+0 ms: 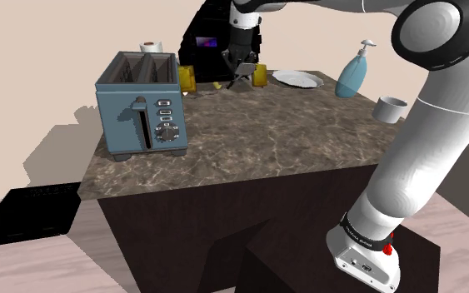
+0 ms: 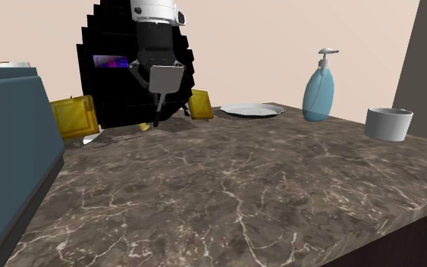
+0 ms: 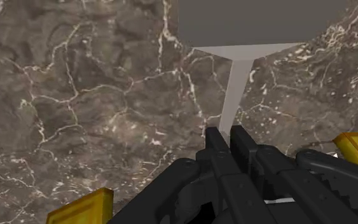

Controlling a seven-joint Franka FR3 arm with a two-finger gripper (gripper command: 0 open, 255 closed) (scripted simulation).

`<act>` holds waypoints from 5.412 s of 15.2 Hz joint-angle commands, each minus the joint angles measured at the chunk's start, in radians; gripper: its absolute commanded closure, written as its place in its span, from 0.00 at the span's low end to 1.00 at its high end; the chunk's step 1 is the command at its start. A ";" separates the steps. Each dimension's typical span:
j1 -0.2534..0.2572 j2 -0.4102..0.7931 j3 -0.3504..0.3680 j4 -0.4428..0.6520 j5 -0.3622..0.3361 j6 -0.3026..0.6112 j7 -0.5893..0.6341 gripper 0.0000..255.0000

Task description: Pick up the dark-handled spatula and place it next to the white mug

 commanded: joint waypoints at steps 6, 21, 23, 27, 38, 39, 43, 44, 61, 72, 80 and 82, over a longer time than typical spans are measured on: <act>0.001 0.012 0.000 0.110 -0.001 -0.092 -0.004 1.00; -0.141 -0.332 -0.165 -0.286 0.002 -0.032 -0.305 1.00; -0.159 -0.363 -0.192 -0.316 -0.005 -0.032 -0.348 1.00; -0.194 -0.414 -0.250 -0.361 -0.024 -0.034 -0.435 1.00; -0.288 -0.473 -0.429 -0.392 -0.083 -0.045 -0.690 1.00; -0.295 -0.472 -0.444 -0.389 -0.086 -0.046 -0.712 1.00; -0.298 -0.480 -0.448 -0.449 -0.091 0.007 -0.710 1.00; -0.299 -0.481 -0.449 -0.464 -0.092 0.020 -0.710 1.00; -0.307 -0.468 -0.473 -0.680 -0.105 0.250 -0.709 1.00; -0.308 -0.453 -0.482 -0.728 -0.105 0.313 -0.711 1.00; -0.308 -0.465 -0.477 -0.704 -0.106 0.277 -0.709 0.00; -0.308 -0.484 -0.467 -0.653 -0.106 0.207 -0.707 0.00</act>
